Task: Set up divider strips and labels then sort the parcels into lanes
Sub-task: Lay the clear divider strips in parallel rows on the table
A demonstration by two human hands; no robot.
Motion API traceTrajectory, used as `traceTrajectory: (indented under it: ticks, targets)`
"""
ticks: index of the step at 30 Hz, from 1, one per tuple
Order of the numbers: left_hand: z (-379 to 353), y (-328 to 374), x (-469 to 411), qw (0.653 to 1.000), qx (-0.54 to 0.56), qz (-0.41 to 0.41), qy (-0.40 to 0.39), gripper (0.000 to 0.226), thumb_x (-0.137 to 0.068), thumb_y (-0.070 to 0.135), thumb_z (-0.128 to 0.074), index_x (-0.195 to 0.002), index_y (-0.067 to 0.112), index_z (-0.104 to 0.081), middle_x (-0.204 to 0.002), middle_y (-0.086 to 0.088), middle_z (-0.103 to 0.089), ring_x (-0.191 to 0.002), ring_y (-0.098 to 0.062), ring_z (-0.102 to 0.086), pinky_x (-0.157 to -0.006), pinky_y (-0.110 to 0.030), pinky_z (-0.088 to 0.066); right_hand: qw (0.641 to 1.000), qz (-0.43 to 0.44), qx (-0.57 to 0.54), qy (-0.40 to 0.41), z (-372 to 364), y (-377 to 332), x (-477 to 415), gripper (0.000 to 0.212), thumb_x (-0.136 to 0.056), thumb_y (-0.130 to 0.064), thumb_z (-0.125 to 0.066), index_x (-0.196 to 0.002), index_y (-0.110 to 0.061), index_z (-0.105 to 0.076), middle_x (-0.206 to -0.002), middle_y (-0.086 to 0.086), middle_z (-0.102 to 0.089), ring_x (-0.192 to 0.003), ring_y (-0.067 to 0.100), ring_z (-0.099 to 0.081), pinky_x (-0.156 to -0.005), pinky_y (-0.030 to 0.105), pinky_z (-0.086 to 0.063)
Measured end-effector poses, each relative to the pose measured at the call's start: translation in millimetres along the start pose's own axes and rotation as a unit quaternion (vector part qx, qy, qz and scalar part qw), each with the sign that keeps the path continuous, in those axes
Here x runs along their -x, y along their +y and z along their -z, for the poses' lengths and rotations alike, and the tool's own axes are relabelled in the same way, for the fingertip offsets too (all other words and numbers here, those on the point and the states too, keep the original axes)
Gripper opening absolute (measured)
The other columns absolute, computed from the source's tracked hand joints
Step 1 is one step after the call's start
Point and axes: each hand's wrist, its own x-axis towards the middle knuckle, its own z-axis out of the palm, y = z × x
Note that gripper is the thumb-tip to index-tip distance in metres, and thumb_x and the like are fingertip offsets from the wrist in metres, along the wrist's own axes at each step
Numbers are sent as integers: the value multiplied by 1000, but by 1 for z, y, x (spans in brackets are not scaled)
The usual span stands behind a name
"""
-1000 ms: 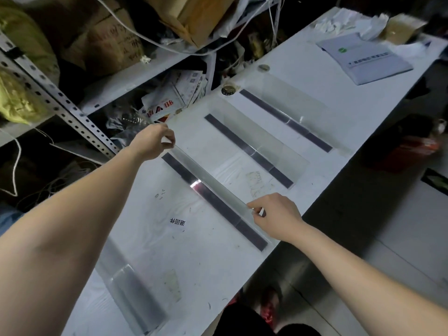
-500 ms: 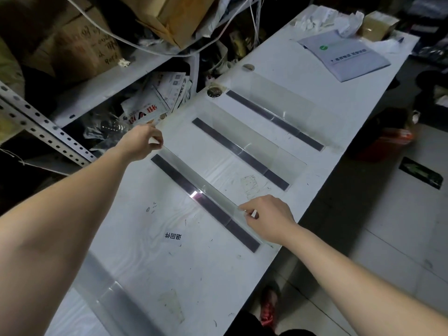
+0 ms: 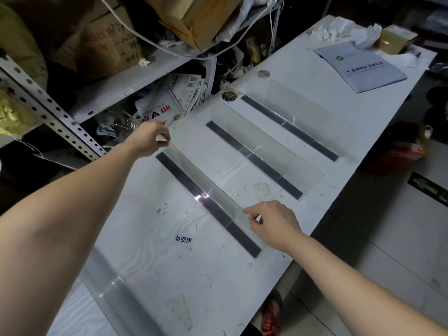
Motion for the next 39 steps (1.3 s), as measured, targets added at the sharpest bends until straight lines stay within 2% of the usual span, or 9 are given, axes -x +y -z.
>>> traceTrajectory:
  ticks: [4, 7, 12, 16, 19, 24, 29, 34, 39]
  targets:
    - [0, -1, 2, 1000, -2, 10, -5, 10, -86, 6, -78, -95, 7, -74, -95, 0, -59, -86, -18, -55, -82, -33, -47, 1000, 4, 0, -1, 0, 0, 1, 35, -101, -26, -59, -135, -32, -65, -113, -10, -73, -93, 13, -69, -80, 33, -60]
    - [0, -4, 3, 1000, -5, 24, -5, 14, -86, 9, -78, -99, 8, -74, -99, -2, -61, -91, -21, -57, -81, -30, -43, 1000, 6, 1, -4, 1, -2, 2, 37, -101, -31, -60, -138, -34, -61, -119, -11, -72, -98, 11, -69, -81, 29, -57]
    - [4, -4, 11, 998, -6, 59, -6, 33, -88, 17, -78, -119, 8, -69, -118, -7, -65, -108, -26, -60, -93, -40, -51, 1000, -2, 8, 6, 6, -8, 6, 45, -99, -48, -58, -141, -33, -57, -122, -10, -70, -104, 11, -67, -85, 31, -53]
    - [15, -1, 29, 995, -17, 93, 7, 33, -91, 26, -74, -121, 15, -67, -119, -6, -65, -106, -25, -61, -88, -43, -56, 998, 24, 53, 37, 11, -18, 8, 48, -102, -46, -53, -146, -30, -51, -136, -9, -61, -123, 14, -57, -91, 33, -48]
    - [26, 7, 56, 988, -64, 142, 22, 38, -93, 33, -67, -129, 21, -62, -125, -7, -63, -112, -29, -60, -85, -47, -57, 993, 59, 85, 49, 16, -32, 9, 47, -101, -44, -54, -145, -28, -51, -140, -7, -56, -129, 16, -48, -91, 33, -45]
    - [44, 32, 125, 956, -104, 272, 33, 51, -94, 44, -58, -139, 23, -50, -133, -8, -59, -116, -33, -59, -86, -47, -55, 980, 140, 128, 61, 24, -61, 15, 51, -101, -44, -54, -147, -26, -48, -150, -6, -48, -137, 19, -41, -106, 35, -37]
    - [58, 68, 211, 907, -83, 411, 35, 55, -95, 48, -54, -138, 16, -47, -132, -12, -57, -119, -36, -56, -90, -49, -51, 963, 215, 150, 65, 27, -92, 26, 51, -98, -44, -58, -144, -25, -50, -146, -5, -52, -134, 20, -44, -104, 37, -39]
    - [58, 106, 292, 873, -79, 481, 27, 60, -95, 52, -52, -142, 15, -45, -136, -13, -54, -123, -35, -53, -90, -48, -48, 944, 287, 151, 51, 22, -128, 45, 57, -98, -47, -58, -150, -27, -45, -153, -8, -46, -141, 17, -37, -109, 38, -35]
    - [37, 130, 354, 848, -60, 525, 50, 59, -95, 50, -52, -142, 15, -46, -136, -12, -56, -122, -33, -55, -80, -43, -47, 928, 345, 140, 31, 4, -163, 68, 56, -98, -46, -59, -150, -26, -47, -155, -6, -45, -142, 19, -38, -108, 38, -39]
